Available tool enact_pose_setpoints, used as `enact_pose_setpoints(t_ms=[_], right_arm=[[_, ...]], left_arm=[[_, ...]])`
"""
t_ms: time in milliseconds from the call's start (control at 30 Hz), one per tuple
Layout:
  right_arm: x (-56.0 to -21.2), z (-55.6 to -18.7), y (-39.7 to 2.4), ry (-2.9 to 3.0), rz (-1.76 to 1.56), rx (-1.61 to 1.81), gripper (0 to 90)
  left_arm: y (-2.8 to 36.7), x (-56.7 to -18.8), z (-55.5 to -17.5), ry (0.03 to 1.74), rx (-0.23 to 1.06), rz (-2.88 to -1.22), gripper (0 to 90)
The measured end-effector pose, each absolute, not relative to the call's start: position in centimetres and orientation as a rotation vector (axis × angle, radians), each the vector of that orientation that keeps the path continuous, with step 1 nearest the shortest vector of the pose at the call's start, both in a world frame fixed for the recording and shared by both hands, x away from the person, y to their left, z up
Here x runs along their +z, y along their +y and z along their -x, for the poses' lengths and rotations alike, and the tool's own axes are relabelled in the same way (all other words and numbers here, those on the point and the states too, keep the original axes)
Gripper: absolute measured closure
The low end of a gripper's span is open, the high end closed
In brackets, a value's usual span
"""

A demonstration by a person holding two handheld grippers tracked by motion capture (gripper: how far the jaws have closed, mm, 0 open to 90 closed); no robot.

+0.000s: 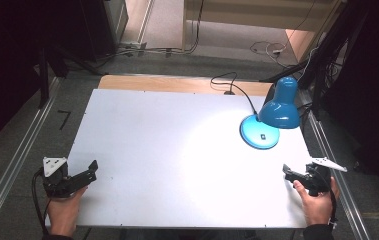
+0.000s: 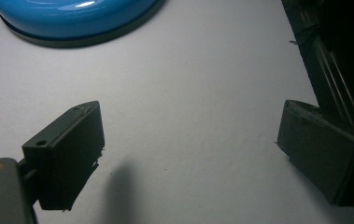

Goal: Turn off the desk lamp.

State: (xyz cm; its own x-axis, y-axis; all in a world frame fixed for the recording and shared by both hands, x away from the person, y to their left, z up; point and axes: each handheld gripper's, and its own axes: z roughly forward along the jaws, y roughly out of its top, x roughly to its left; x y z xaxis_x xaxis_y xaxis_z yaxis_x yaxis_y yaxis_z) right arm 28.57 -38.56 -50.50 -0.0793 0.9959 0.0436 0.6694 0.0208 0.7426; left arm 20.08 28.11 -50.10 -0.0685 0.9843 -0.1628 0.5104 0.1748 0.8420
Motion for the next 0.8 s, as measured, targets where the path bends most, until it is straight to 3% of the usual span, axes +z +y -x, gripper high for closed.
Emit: enact_pose_setpoints(t_ms=[533,800], right_arm=[[-50.00,-28.39,-38.05,1.800,-1.671,0.880,6.0],[-49.92,-28.57,-37.85,1.803,-1.679,0.880,6.0]], left_arm=[[28.08,-49.23,-20.33,1.658,0.830,-1.460,13.0],[27.70,-49.52,-20.38,1.621,0.865,-1.510,6.4]])
